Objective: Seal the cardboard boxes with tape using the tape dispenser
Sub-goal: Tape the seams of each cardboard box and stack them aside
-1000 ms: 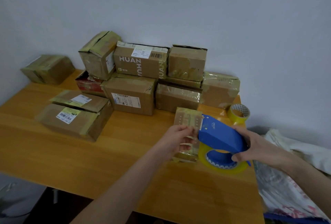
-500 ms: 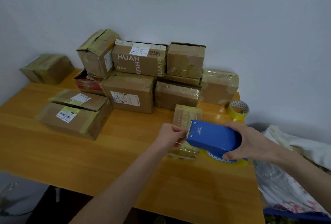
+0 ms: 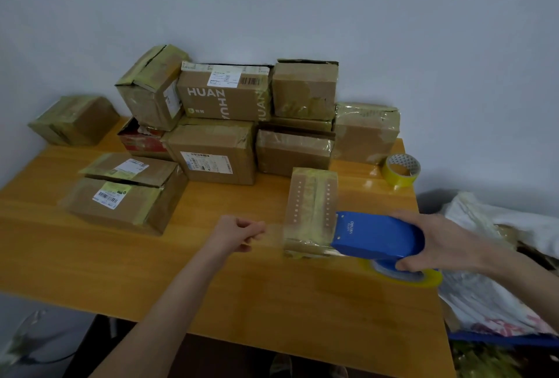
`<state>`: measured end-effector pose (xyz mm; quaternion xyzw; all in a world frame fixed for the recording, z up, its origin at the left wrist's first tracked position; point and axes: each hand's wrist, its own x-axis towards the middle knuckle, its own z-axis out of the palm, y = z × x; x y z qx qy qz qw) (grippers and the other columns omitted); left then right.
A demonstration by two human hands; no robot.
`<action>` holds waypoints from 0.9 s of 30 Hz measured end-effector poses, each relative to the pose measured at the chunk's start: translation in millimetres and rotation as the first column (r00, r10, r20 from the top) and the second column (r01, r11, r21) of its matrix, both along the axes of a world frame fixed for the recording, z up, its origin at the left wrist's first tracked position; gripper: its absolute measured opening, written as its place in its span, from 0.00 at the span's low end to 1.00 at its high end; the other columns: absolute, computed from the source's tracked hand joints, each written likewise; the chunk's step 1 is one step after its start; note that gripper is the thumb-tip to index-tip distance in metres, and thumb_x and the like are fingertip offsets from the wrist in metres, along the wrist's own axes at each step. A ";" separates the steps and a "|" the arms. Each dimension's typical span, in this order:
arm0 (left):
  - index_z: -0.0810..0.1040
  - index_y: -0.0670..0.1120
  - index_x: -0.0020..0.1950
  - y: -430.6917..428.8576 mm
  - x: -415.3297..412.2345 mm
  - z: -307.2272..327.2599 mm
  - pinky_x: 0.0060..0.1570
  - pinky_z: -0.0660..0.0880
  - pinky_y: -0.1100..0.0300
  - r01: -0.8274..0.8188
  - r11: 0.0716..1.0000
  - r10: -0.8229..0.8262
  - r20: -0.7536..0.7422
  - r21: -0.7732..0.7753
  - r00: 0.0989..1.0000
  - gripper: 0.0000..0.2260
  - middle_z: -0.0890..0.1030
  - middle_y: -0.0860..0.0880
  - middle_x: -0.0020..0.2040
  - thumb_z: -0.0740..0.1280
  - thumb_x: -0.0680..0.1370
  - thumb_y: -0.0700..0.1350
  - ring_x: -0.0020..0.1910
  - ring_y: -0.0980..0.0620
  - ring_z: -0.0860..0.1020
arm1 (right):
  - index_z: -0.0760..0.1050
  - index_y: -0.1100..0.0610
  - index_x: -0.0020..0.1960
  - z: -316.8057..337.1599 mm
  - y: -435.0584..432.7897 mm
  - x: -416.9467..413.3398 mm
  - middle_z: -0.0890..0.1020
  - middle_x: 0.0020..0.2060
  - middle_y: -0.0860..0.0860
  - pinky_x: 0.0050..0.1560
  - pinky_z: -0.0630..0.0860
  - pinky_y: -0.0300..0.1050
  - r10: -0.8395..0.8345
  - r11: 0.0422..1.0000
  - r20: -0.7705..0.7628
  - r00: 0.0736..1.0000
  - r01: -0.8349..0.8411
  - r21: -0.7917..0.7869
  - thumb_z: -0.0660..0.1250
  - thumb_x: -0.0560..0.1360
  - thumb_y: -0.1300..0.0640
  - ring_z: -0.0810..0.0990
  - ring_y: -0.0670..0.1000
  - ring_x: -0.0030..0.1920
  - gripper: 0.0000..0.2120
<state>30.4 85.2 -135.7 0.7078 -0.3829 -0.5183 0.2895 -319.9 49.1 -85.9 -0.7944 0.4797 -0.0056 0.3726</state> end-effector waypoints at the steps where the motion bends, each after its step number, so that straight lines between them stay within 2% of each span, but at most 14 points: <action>1: 0.84 0.42 0.47 0.4 3.2 -2.6 0.32 0.75 0.66 0.008 1.000 -0.008 0.013 0.006 1.000 0.08 0.82 0.48 0.40 0.70 0.76 0.46 0.37 0.55 0.74 | 0.67 0.35 0.59 -2.9 -0.8 -4.6 0.79 0.49 0.39 0.46 0.78 0.40 0.003 1.000 -0.039 0.999 -0.003 0.002 0.78 0.65 0.49 0.79 0.40 0.48 0.28; 3: 0.84 0.42 0.47 -1.7 1.5 -10.5 0.30 0.75 0.67 0.010 1.000 -0.010 0.055 0.014 0.998 0.08 0.82 0.48 0.39 0.70 0.77 0.46 0.35 0.55 0.73 | 0.63 0.32 0.58 -9.4 -0.8 -6.7 0.78 0.49 0.37 0.43 0.75 0.34 0.014 1.000 -0.109 0.994 -0.014 0.003 0.77 0.66 0.48 0.77 0.34 0.48 0.30; 5: 0.84 0.41 0.47 -5.3 -4.1 -17.4 0.29 0.74 0.68 0.017 1.000 -0.019 0.094 0.016 0.995 0.08 0.81 0.49 0.37 0.70 0.77 0.46 0.33 0.55 0.72 | 0.61 0.32 0.58 -17.9 0.0 -6.5 0.76 0.48 0.35 0.40 0.73 0.32 0.001 1.000 -0.133 0.991 0.000 0.007 0.77 0.66 0.48 0.75 0.31 0.47 0.31; 8: 0.85 0.41 0.46 -11.0 -8.7 -27.2 0.29 0.73 0.67 0.030 0.999 -0.031 0.115 0.013 0.993 0.09 0.81 0.49 0.36 0.70 0.77 0.46 0.31 0.55 0.71 | 0.60 0.34 0.60 -25.0 -1.6 -9.6 0.74 0.47 0.34 0.38 0.71 0.32 -0.017 1.000 -0.187 0.982 0.017 -0.003 0.76 0.67 0.48 0.76 0.35 0.43 0.32; 10: 0.85 0.41 0.46 -14.0 -10.9 -31.3 0.29 0.73 0.67 0.040 0.999 -0.042 0.138 0.019 0.990 0.09 0.80 0.50 0.34 0.70 0.77 0.46 0.30 0.56 0.71 | 0.58 0.34 0.63 -30.0 -3.7 -10.7 0.75 0.48 0.36 0.40 0.72 0.33 -0.008 1.000 -0.221 0.975 0.007 -0.008 0.75 0.67 0.47 0.76 0.37 0.43 0.33; 15: 0.84 0.43 0.44 -19.0 -14.3 -41.4 0.28 0.73 0.67 0.041 0.999 -0.047 0.188 0.033 0.981 0.08 0.78 0.51 0.33 0.70 0.77 0.46 0.31 0.56 0.72 | 0.62 0.39 0.68 -45.9 -8.6 -8.7 0.77 0.54 0.41 0.49 0.79 0.46 -0.017 1.000 -0.260 0.966 0.019 0.003 0.75 0.66 0.45 0.78 0.45 0.50 0.35; 20: 0.83 0.42 0.46 -21.4 -16.1 -51.3 0.29 0.74 0.65 0.041 0.998 -0.050 0.209 0.047 0.977 0.08 0.82 0.49 0.38 0.69 0.77 0.47 0.30 0.57 0.73 | 0.59 0.37 0.70 -59.4 -8.2 -2.9 0.78 0.55 0.42 0.50 0.79 0.50 -0.010 1.000 -0.311 0.950 0.017 0.022 0.72 0.64 0.40 0.78 0.47 0.52 0.38; 24: 0.83 0.38 0.50 -20.0 -20.0 -59.7 0.28 0.74 0.67 0.010 0.997 -0.024 0.184 0.074 0.983 0.11 0.80 0.49 0.37 0.68 0.78 0.47 0.32 0.57 0.72 | 0.58 0.42 0.73 -67.5 -7.8 6.0 0.77 0.55 0.44 0.50 0.78 0.48 -0.029 0.998 -0.322 0.946 0.047 0.048 0.73 0.66 0.42 0.77 0.49 0.52 0.40; 27: 0.81 0.38 0.57 -21.7 -18.8 -63.1 0.35 0.76 0.61 0.024 0.995 -0.041 0.173 0.099 0.984 0.16 0.81 0.44 0.46 0.69 0.78 0.49 0.37 0.55 0.73 | 0.56 0.43 0.74 -69.9 -5.2 9.0 0.76 0.56 0.46 0.48 0.76 0.45 -0.050 0.996 -0.346 0.937 0.074 0.058 0.73 0.68 0.44 0.77 0.49 0.53 0.40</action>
